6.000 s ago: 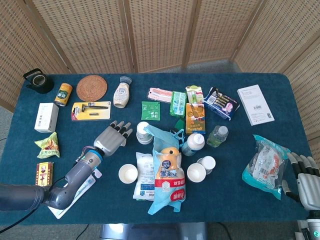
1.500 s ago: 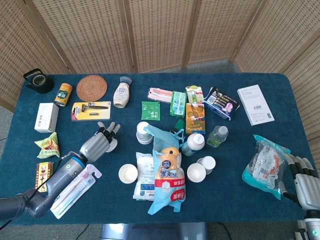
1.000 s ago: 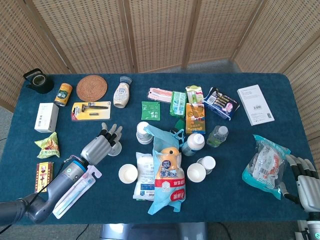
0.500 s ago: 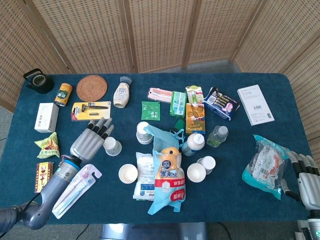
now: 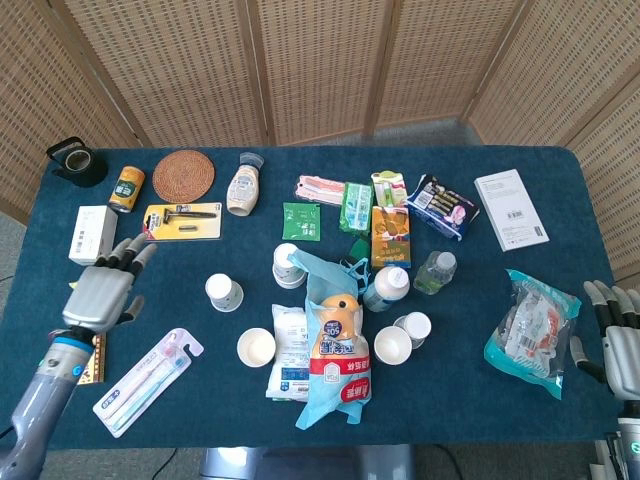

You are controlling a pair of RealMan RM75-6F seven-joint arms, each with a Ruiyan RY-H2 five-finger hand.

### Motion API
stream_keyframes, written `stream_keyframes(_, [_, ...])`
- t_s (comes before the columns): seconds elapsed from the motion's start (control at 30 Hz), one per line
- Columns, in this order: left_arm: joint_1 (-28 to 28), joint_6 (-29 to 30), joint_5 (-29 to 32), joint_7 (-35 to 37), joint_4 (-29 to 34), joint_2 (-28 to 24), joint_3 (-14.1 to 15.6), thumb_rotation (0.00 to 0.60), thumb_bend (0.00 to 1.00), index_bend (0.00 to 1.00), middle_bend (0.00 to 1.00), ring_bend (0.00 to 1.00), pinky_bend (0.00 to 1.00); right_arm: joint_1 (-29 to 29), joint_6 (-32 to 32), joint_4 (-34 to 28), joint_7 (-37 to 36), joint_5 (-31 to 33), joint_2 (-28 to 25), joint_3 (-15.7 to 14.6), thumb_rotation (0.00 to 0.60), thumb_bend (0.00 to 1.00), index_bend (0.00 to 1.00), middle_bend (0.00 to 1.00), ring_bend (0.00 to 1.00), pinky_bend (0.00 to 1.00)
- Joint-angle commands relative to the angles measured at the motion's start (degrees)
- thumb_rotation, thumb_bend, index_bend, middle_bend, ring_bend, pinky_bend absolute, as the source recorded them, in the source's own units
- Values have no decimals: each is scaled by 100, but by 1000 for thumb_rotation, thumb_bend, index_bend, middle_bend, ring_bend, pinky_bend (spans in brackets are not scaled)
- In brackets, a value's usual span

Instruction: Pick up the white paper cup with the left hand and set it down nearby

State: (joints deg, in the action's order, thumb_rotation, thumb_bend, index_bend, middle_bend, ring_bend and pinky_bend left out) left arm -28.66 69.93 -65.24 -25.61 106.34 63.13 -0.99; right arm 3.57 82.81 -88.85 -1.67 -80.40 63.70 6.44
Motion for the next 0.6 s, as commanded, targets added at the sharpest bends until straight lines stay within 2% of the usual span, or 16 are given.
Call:
stream_keyframes(0.03, [551, 414, -348, 781, 90, -307, 167, 600, 476, 0, 0, 0, 218, 4, -1, 15, 17, 13, 19, 2, 600, 478, 45, 19, 0, 0])
stream_keyframes(0.33, [1287, 1013, -769, 1693, -89, -385, 325, 600, 472, 0, 0, 0, 192, 4, -19, 95, 14, 13, 103, -34, 599, 479, 45, 9, 0, 0])
stream_keyframes(0.6, [1397, 1021, -874, 1757, -147, -359, 208, 600, 470, 0, 0, 0, 189, 11, -58, 137, -54, -16, 109, -70, 600, 478, 45, 9, 0, 0])
